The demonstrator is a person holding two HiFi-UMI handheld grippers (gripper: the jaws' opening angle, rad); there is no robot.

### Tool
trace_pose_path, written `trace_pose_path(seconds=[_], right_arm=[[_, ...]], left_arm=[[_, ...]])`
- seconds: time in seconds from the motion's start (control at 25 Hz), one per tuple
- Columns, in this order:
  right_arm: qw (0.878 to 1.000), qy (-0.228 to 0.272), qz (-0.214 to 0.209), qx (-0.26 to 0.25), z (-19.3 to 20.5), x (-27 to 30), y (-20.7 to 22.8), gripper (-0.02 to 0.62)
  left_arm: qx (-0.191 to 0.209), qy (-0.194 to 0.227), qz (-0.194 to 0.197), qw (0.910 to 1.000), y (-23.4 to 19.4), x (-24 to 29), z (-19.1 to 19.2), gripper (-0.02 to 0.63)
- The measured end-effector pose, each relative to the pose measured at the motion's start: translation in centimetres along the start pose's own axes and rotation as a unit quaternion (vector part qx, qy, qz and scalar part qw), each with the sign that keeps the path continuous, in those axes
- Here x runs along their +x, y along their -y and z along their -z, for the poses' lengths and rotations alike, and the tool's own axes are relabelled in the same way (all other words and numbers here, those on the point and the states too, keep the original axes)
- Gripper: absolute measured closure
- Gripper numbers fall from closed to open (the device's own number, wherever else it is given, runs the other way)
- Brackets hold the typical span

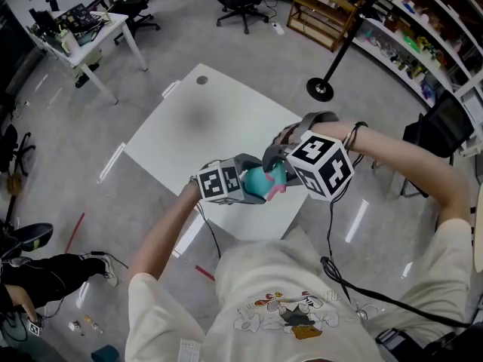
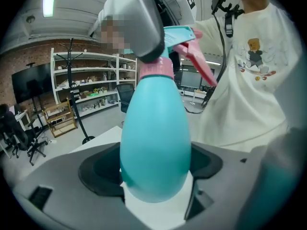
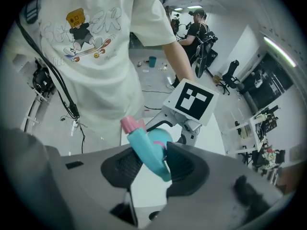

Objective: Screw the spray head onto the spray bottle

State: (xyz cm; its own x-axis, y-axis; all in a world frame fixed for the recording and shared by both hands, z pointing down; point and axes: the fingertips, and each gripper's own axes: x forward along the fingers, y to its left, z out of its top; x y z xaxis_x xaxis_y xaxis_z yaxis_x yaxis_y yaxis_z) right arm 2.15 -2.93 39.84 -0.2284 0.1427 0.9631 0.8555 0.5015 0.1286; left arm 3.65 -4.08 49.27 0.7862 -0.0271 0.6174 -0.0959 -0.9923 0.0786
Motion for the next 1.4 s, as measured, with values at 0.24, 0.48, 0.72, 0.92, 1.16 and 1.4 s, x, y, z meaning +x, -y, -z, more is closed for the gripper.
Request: trace_pose_path(seconds=[0.24, 0.48, 0.72, 0.92, 1.16, 1.4], right_arm=[[0.998, 0.011, -0.004, 0.059, 0.4, -0.1, 0.8, 0.468], [0.986, 0.012, 0.018, 0.168, 1.9, 0.0, 1.9, 0.469], [0.971, 0.004, 0.023, 0.238, 2.5, -0.3, 2.7, 0.469], [0.977, -0.003, 0.001, 0.214, 2.5, 0.4, 1.6, 0.468], [0.978, 0.018, -0.001, 0.210, 2.4, 0.7, 1.3, 0.441], [0.941, 0.148, 0.040, 0.302, 2.6, -0.9, 3.6, 0.391]], left_arm=[[-0.024, 0.017, -0.023, 0.9993, -0.6, -0.2, -0.2, 0.201], [-0.056, 0.017, -0.133, 0.9894, -3.1, 0.0, 0.0, 0.201], [-0.096, 0.026, -0.211, 0.9724, -4.3, -0.3, -0.1, 0.201], [-0.098, 0.037, -0.201, 0.9739, -3.6, 0.9, 0.0, 0.201], [-0.101, 0.068, -0.186, 0.9749, -3.3, 0.8, 0.3, 0.201], [-0.109, 0.093, -0.182, 0.9728, -3.4, -0.2, 0.4, 0.201]])
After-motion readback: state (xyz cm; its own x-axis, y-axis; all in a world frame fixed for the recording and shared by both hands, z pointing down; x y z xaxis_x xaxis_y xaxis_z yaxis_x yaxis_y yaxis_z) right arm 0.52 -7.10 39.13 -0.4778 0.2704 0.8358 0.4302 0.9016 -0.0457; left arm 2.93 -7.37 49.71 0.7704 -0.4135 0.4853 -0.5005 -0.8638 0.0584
